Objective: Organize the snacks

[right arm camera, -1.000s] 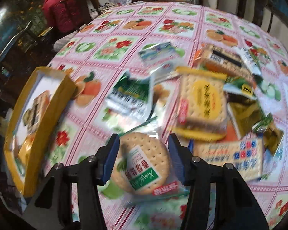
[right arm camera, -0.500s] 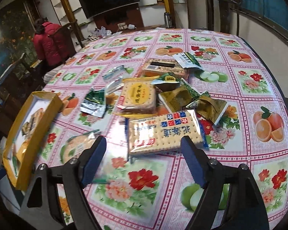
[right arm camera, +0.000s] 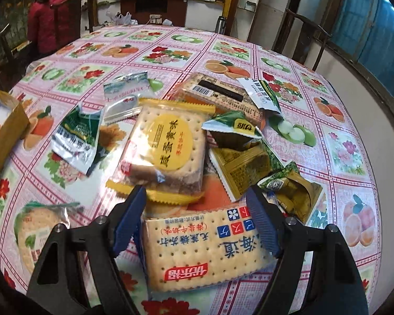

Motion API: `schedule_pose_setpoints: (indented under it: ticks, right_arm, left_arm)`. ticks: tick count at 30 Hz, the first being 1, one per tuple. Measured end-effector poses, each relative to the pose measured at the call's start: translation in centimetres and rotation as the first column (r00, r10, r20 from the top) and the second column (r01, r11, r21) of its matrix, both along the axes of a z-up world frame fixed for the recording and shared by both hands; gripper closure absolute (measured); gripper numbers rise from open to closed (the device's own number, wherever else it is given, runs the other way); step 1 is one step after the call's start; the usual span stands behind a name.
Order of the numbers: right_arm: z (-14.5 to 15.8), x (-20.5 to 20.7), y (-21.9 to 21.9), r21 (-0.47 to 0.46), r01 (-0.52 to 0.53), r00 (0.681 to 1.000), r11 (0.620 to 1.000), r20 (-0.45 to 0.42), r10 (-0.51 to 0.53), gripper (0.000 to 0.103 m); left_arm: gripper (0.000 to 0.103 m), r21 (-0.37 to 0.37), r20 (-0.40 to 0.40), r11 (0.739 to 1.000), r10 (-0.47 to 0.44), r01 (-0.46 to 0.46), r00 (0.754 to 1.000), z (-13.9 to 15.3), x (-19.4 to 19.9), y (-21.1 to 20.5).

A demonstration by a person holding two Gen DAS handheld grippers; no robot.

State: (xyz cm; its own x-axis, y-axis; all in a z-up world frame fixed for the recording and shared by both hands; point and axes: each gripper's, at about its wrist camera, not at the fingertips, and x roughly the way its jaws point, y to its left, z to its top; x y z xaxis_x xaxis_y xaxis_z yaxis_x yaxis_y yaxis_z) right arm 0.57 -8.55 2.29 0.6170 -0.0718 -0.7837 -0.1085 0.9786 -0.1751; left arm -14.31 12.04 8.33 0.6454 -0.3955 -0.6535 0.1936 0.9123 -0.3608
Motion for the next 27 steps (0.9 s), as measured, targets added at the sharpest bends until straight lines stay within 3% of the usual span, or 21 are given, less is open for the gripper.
schedule_pose_setpoints:
  ticks: [6, 9, 11, 13, 18, 20, 24, 25, 26, 27]
  right_arm:
    - [-0.2, -6.8, 0.2, -0.071, -0.168, 0.985, 0.983, -0.053, 0.164, 0.026]
    - [1.8, -10.2, -3.8, 0.121, -0.092, 0.996, 0.988, 0.000, 0.093, 0.024]
    - [2.7, -11.8, -7.3, 0.266, 0.003, 0.999, 0.964, 0.036, -0.013, 0.015]
    - [2.5, -12.4, -9.4, 0.369, 0.079, 0.995, 0.926, 0.028, -0.096, 0.014]
    - [0.1, -9.6, -9.2, 0.437, 0.198, 0.980, 0.877, -0.062, -0.190, 0.014]
    - [-0.4, -8.4, -8.2, 0.429, 0.212, 0.977, 0.878, -0.065, -0.204, 0.014]
    - [-0.8, -7.1, -5.6, 0.268, 0.187, 0.982, 0.945, -0.034, -0.184, 0.014]
    - [-1.0, -7.2, -5.2, 0.224, 0.174, 0.985, 0.959, -0.029, -0.172, 0.016]
    - [-1.1, -7.3, -4.7, 0.177, 0.165, 0.986, 0.970, -0.019, -0.165, 0.029]
    - [-1.1, -7.6, -4.5, 0.138, 0.158, 0.987, 0.978, -0.004, -0.159, 0.034]
  left_arm:
    - [0.005, -0.010, 0.002, 1.000, -0.029, 0.029, 1.000, -0.4, 0.1, -0.4]
    - [0.005, -0.018, -0.008, 0.999, -0.047, 0.046, 0.999, -0.8, 0.3, -1.0]
    - [0.005, -0.058, -0.032, 0.997, -0.062, 0.060, 0.998, -1.1, 0.9, -1.4]
    - [0.005, -0.102, -0.066, 0.992, -0.074, 0.067, 0.995, -1.5, 1.7, -1.7]
    - [0.005, -0.118, -0.112, 0.993, -0.039, 0.026, 0.993, -1.7, 3.5, -2.5]
    - [0.005, -0.056, -0.103, 0.998, 0.000, -0.005, 0.995, -1.4, 4.2, -2.9]
    - [0.005, 0.016, -0.146, 0.999, 0.047, -0.045, 0.988, -2.0, 6.9, -3.4]
    - [0.005, 0.012, -0.159, 0.999, 0.051, -0.050, 0.986, -2.2, 7.6, -3.4]
    - [0.005, 0.003, -0.168, 0.999, 0.051, -0.051, 0.985, -2.4, 8.3, -3.7]
    - [0.005, 0.000, -0.172, 0.999, 0.050, -0.051, 0.984, -2.6, 9.0, -4.0]
